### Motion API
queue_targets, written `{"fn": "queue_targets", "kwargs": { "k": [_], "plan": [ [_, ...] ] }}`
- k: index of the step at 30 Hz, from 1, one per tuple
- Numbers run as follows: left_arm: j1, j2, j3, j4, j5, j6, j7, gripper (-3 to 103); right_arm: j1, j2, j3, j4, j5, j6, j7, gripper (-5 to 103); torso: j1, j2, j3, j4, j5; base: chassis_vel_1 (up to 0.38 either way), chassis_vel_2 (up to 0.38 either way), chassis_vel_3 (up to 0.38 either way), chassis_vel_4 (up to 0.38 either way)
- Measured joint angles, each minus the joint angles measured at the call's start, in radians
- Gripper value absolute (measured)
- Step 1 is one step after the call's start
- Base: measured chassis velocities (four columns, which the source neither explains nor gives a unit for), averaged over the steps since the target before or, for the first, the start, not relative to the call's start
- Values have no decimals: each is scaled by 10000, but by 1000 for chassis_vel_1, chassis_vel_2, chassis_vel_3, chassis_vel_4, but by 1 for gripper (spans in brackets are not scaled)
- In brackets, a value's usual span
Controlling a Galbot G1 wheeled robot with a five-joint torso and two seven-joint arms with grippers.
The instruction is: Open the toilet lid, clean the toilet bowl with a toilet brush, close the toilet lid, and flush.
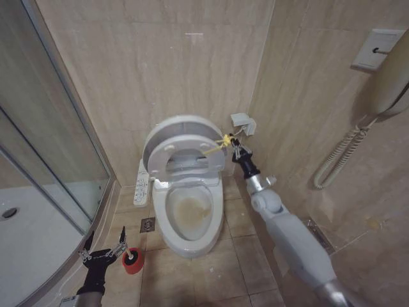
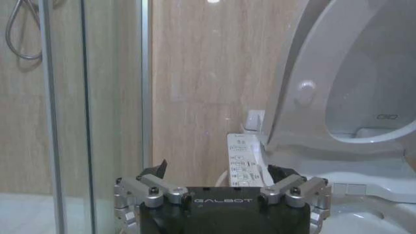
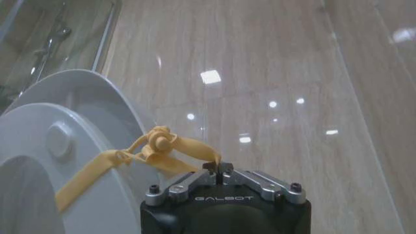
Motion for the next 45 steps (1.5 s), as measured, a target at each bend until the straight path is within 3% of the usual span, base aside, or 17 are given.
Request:
{"fn": "queue_targets", "kwargs": {
  "k": [17, 36, 45],
  "plan": [
    [41, 58, -187, 75, -193, -86, 15, 100, 3291, 266, -693, -3398, 842, -203, -1052, 1, 2, -1, 1, 2, 1, 0, 0, 0, 0],
    [86, 216, -413, 187, -385, -147, 29, 100, 4804, 1719, 11, -6177, 437, -329, -1699, 1, 1, -1, 0, 1, 0, 0, 0, 0, 0],
    [81, 265, -370, 192, -419, -182, 43, 100, 4691, 1721, -23, -6049, 358, -415, -1616, 1, 0, -1, 0, -2, 1, 0, 0, 0, 0]
  ]
}}
